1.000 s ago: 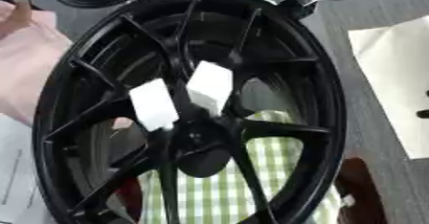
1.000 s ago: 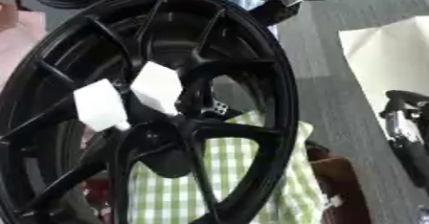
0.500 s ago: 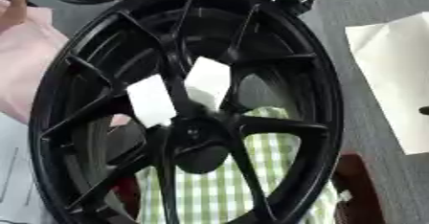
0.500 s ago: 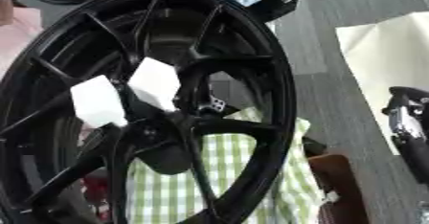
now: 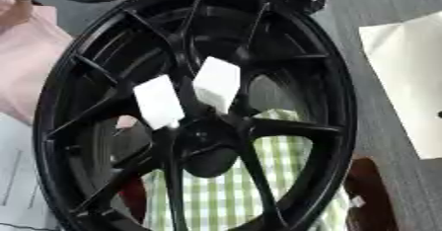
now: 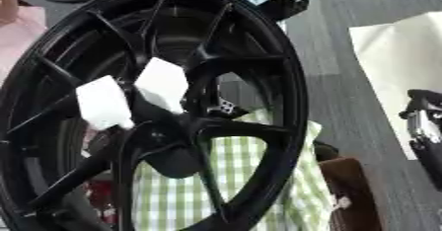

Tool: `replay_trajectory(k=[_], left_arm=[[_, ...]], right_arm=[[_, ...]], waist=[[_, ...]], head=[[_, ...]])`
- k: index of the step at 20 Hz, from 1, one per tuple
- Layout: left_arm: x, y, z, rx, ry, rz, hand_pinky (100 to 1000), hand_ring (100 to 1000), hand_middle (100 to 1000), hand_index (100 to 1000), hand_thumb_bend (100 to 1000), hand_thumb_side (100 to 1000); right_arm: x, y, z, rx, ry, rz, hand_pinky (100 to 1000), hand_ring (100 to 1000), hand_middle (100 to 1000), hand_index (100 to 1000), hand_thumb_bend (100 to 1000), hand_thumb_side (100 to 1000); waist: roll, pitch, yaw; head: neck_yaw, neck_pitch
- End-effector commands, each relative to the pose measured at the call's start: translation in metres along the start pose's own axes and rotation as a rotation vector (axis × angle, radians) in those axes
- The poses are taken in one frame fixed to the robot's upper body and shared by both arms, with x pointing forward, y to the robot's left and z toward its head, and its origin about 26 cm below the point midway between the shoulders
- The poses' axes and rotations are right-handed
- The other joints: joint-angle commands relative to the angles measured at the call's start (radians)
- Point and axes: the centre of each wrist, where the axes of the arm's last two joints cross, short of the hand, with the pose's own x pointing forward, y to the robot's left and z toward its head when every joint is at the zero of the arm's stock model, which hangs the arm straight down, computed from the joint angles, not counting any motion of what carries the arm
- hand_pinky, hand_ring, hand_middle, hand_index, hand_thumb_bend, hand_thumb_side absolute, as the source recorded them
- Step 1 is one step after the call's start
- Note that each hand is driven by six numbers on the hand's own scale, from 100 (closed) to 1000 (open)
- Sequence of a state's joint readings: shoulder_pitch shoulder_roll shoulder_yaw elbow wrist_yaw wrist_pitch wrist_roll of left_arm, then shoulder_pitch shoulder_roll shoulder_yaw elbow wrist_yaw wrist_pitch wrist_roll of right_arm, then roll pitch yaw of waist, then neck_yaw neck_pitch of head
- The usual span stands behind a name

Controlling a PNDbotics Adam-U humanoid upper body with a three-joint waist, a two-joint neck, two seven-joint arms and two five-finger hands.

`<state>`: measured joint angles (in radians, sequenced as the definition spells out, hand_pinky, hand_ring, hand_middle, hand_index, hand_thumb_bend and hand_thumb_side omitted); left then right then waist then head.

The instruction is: Pull the pin out of the wheel hub.

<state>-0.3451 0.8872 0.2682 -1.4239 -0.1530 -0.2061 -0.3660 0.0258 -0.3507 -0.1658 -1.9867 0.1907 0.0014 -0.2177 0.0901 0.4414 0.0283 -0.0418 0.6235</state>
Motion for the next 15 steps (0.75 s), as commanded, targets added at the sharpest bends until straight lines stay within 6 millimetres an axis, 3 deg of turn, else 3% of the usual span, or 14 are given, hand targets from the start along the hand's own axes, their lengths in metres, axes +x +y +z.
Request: replay_trajectory(k=[1, 3, 11, 15], left_arm=[[0.009, 0.018, -0.001, 0.092, -0.019, 0.021, 852, 681, 639, 780, 100, 537], [0.013, 0.018, -0.004, 0.148, -0.033, 0.071, 838, 631, 592, 746, 100, 476], [0.070, -0.022, -0.030, 0.296, -0.273, 0.320, 849, 611, 584, 752, 100, 569], [0.083, -0.046, -0.038, 0.352, -0.273, 0.498, 859, 613, 588, 765, 100, 566]], right_arm=[[0.005, -0.004, -0.004, 0.005, -0.027, 0.007, 885, 641, 778, 759, 100, 773], [0.005, -0.004, -0.003, 0.005, -0.026, 0.006, 885, 640, 778, 758, 100, 773], [0.009, -0.001, -0.008, 0.023, -0.041, -0.026, 885, 639, 778, 758, 100, 769], [0.013, 0.003, -0.013, 0.039, -0.057, -0.064, 886, 639, 780, 758, 100, 763]], waist=[[-0.013, -0.097, 0.000], [-0.013, -0.098, -0.001], [-0.020, -0.099, -0.011], [-0.029, -0.094, -0.023]], head=[[0.003, 0.000], [0.004, -0.003], [0.028, -0.008], [0.051, -0.016]])
